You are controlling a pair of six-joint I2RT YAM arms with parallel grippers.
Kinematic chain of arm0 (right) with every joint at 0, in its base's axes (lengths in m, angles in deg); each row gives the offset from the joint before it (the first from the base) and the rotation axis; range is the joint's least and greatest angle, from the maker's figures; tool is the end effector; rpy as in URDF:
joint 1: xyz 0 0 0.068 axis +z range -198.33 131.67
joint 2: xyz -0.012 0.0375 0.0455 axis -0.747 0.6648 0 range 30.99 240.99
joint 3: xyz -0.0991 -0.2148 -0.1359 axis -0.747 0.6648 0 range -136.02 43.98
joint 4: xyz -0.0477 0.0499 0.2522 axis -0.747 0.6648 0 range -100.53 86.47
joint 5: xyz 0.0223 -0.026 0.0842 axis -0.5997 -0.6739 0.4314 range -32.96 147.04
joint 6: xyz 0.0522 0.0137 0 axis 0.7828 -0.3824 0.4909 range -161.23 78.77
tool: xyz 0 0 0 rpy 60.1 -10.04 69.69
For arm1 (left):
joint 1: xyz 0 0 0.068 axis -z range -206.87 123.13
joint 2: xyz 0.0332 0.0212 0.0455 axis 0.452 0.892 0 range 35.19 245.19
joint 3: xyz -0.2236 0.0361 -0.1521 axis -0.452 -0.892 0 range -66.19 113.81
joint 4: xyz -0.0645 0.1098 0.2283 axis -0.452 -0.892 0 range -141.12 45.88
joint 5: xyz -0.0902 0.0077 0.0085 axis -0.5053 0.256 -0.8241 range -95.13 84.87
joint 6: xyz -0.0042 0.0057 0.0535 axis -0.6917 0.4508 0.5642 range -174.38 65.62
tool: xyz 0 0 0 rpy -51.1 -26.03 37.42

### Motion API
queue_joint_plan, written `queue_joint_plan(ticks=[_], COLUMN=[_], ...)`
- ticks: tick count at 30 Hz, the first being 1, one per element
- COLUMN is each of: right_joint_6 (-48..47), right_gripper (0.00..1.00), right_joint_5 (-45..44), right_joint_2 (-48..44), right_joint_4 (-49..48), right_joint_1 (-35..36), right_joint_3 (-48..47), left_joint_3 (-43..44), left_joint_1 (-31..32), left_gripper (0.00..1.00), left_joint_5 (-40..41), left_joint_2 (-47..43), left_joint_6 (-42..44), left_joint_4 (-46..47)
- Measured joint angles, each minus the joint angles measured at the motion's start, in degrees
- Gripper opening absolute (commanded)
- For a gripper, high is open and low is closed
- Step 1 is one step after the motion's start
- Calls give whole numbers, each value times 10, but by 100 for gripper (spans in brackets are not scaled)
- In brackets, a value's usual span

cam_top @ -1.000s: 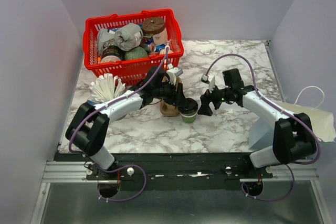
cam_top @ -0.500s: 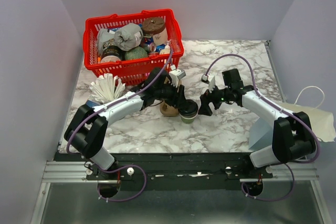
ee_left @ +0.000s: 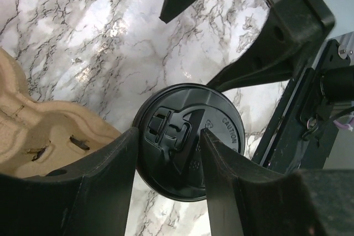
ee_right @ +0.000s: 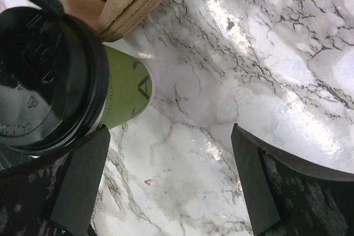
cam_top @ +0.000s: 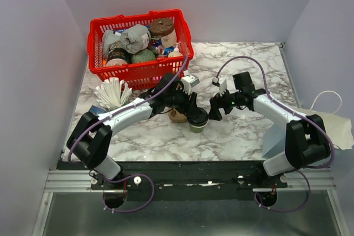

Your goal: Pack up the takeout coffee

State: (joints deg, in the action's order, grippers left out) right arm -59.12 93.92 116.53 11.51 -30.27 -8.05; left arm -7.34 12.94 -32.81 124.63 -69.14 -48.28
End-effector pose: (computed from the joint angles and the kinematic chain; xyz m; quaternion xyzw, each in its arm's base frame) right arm 0.2737 0.1117 0.2070 -0.3688 0.8329 0.3026 0.2805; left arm 0.2549 -0.2341 0.2443 0.2948 0.8157 -0.3948 0.3029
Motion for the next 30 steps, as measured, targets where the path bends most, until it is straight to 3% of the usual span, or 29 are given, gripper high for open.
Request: queue_joint_plan(ticks=[21, 30], right_joint_6=[5, -2], right_gripper=[100, 100], right_joint_5=[-15, -33], right_joint_2=[10, 10], right_joint_4=[-9, 26], right_joint_1=[-1, -22], right_joint_3=[-14, -62], left_joint_3=[0, 0], left_joint_1=[19, 19], left_gripper=[58, 58], left_joint_5=[27, 31], left_joint_2=[-23, -23], left_joint_6=[54, 56], left_joint_4=[-16, -17])
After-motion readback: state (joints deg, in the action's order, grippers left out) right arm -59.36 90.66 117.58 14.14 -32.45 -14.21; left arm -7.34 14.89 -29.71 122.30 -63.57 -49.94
